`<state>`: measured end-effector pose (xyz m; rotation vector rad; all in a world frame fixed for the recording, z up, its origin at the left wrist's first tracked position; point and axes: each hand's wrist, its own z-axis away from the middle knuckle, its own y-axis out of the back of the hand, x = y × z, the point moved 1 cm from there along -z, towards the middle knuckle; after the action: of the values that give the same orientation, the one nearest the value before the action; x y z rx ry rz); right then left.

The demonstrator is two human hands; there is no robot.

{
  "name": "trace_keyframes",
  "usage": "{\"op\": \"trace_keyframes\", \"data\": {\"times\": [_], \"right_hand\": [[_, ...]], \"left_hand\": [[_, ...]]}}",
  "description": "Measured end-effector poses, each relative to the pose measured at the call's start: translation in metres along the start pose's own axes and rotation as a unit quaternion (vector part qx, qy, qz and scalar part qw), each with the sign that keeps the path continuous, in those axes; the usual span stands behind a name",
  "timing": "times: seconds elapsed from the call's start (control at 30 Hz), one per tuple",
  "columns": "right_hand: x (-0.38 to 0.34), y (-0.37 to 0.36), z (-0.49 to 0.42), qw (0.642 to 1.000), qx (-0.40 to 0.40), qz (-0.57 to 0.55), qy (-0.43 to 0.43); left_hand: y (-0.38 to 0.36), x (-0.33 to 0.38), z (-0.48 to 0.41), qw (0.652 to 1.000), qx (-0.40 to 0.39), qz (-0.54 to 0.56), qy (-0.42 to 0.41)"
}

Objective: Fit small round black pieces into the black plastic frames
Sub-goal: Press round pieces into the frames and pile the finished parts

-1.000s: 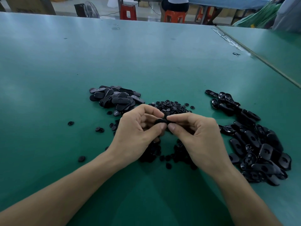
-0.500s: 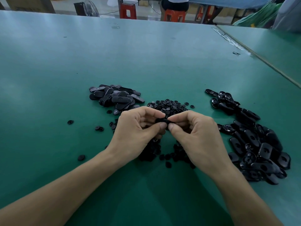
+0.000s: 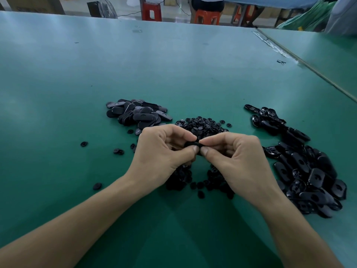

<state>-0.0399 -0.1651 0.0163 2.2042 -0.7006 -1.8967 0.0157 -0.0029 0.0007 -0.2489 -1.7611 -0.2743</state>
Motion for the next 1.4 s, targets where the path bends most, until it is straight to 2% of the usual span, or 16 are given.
{"op": "trace_keyframes", "data": {"times": [0.1, 0.17, 0.23, 0.3, 0.37, 0.43, 0.53, 0.6, 0.73, 0.87, 1.0, 1.17, 1.27, 1.4], "right_hand": [[-0.001, 0.001, 0.0, 0.999, 0.017, 0.046, 0.007], [0.001, 0.009, 0.0, 0.989, 0.069, 0.133, 0.008], [0.004, 0.019, -0.001, 0.956, 0.119, 0.269, -0.008], [0.008, 0.03, 0.0, 0.914, 0.127, 0.38, -0.068], [0.01, 0.038, 0.001, 0.881, 0.108, 0.437, -0.144], [0.009, 0.041, 0.002, 0.864, 0.083, 0.459, -0.192], [0.011, 0.042, 0.002, 0.858, 0.068, 0.468, -0.202], [0.014, 0.042, 0.001, 0.866, 0.075, 0.456, -0.188], [0.015, 0.042, 0.0, 0.891, 0.121, 0.398, -0.181], [0.017, 0.044, 0.0, 0.895, 0.16, 0.38, -0.168], [0.019, 0.047, -0.003, 0.898, 0.213, 0.365, -0.121], [0.02, 0.05, -0.005, 0.908, 0.245, 0.333, -0.072], [0.019, 0.051, -0.004, 0.908, 0.256, 0.328, -0.053], [0.02, 0.05, -0.005, 0.912, 0.259, 0.316, -0.038]], "left_hand": [[-0.001, -0.002, 0.001, 1.0, 0.001, 0.0, 0.004], [0.001, -0.002, -0.002, 1.0, 0.022, -0.005, -0.006], [0.009, 0.0, -0.008, 0.998, 0.055, -0.004, -0.021], [0.02, 0.004, -0.017, 0.995, 0.092, -0.008, -0.033], [0.032, 0.006, -0.026, 0.992, 0.115, -0.026, -0.036], [0.044, 0.005, -0.034, 0.989, 0.136, -0.055, -0.026], [0.063, -0.002, -0.044, 0.977, 0.177, -0.116, -0.015], [0.072, -0.006, -0.046, 0.966, 0.198, -0.167, -0.022], [0.082, -0.013, -0.047, 0.944, 0.227, -0.24, -0.016], [0.083, -0.017, -0.046, 0.92, 0.248, -0.302, 0.007], [0.079, -0.015, -0.045, 0.916, 0.256, -0.307, -0.021], [0.052, 0.001, -0.037, 0.946, 0.192, -0.251, -0.066], [0.031, 0.007, -0.025, 0.972, 0.121, -0.189, -0.066], [0.008, 0.006, -0.008, 0.99, 0.051, -0.125, -0.051]]}}
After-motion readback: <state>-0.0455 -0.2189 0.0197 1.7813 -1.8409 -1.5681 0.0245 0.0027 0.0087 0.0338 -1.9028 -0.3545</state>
